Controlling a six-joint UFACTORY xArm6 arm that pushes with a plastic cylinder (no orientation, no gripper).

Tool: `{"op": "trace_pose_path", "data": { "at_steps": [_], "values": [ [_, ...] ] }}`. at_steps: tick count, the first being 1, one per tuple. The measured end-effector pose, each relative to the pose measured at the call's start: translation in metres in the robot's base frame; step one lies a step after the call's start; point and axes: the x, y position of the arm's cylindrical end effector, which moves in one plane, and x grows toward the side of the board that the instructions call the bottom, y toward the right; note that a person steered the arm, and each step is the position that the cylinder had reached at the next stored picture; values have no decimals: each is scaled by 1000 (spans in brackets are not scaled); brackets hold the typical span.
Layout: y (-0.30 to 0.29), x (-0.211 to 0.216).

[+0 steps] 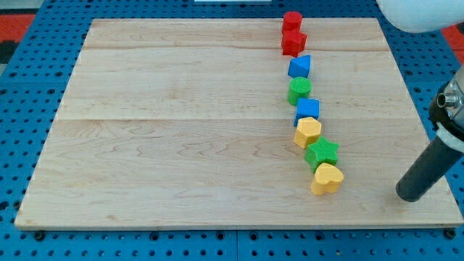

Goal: Separate the yellow heart from the green star

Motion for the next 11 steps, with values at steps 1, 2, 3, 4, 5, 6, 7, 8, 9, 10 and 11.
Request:
{"op": "trace_pose_path", "data": {
  "at_steps": [1, 2, 3, 4, 5, 6, 7, 8, 9, 10, 11],
  "values": [
    [0, 3],
    [11, -51],
    [-14, -85],
    [-65, -82],
    [-40, -26],
    [-100, -26],
    [-163, -23],
    [-107, 4],
    [-157, 18],
    [-205, 18],
    [-223, -28]
  ]
}}
